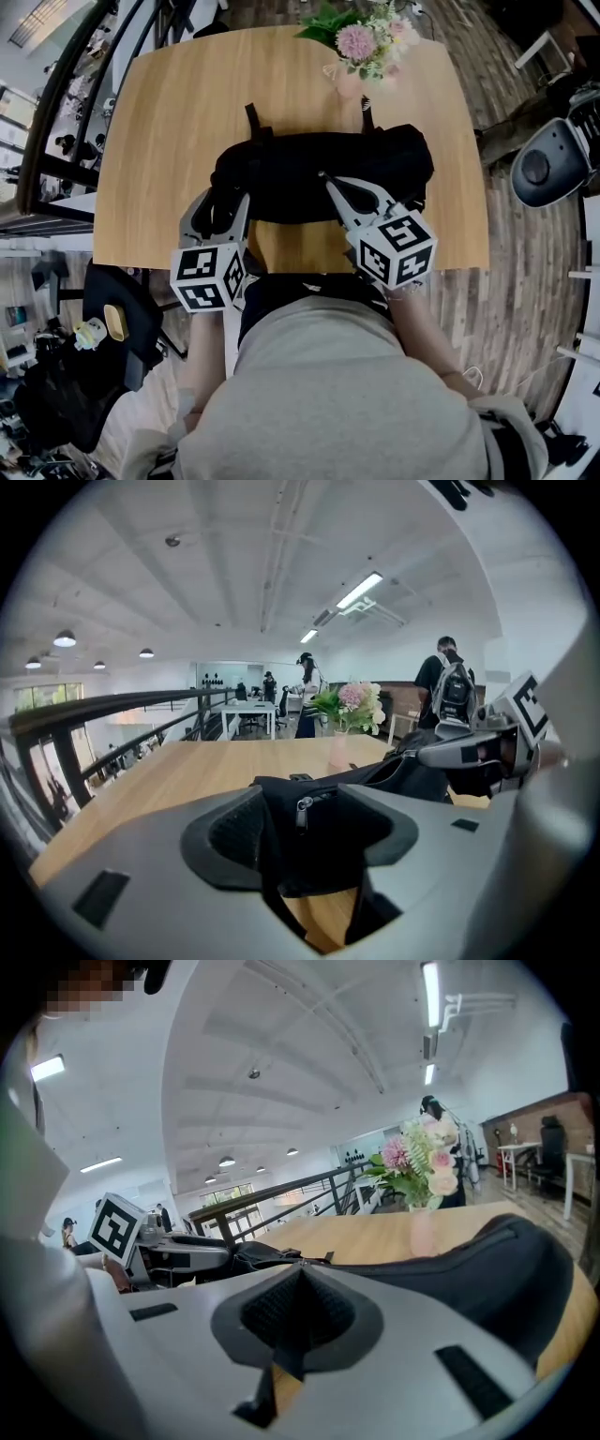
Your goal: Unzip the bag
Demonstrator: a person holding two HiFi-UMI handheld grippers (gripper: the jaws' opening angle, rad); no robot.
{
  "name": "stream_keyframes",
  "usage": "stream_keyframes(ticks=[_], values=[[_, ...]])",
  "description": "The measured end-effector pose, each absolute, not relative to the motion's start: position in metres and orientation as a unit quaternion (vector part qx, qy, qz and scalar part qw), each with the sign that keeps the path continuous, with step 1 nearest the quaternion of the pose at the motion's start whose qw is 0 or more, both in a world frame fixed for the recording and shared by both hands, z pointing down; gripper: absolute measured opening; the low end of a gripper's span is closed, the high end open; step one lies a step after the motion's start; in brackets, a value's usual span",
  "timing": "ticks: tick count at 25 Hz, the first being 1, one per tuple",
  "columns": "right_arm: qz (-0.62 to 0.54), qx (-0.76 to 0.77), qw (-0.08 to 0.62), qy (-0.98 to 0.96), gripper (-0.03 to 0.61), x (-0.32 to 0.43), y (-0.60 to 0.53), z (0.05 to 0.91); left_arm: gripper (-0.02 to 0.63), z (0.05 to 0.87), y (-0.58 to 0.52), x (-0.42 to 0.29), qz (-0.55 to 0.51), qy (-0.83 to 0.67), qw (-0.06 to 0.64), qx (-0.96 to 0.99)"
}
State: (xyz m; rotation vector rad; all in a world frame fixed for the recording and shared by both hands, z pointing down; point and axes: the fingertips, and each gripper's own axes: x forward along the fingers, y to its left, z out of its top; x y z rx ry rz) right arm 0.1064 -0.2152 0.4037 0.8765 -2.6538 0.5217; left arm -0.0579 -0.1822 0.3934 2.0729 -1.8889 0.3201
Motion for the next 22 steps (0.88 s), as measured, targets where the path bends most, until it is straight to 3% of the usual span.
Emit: stream_keyframes(ticks=[8,22], values=[[0.179,0.309,0.143,-0.923,0.009,0.107,-0.214,0.401,0.249,0.391,-0.186,-0.047,0.169,-0.661,0.119,0.721],[0.171,0.321,0.144,-0.92,0.009,0.108,-0.211,0.397,0.249,0.391,-0.212,0.056,0.275,-0.498,-0.007,0.822]])
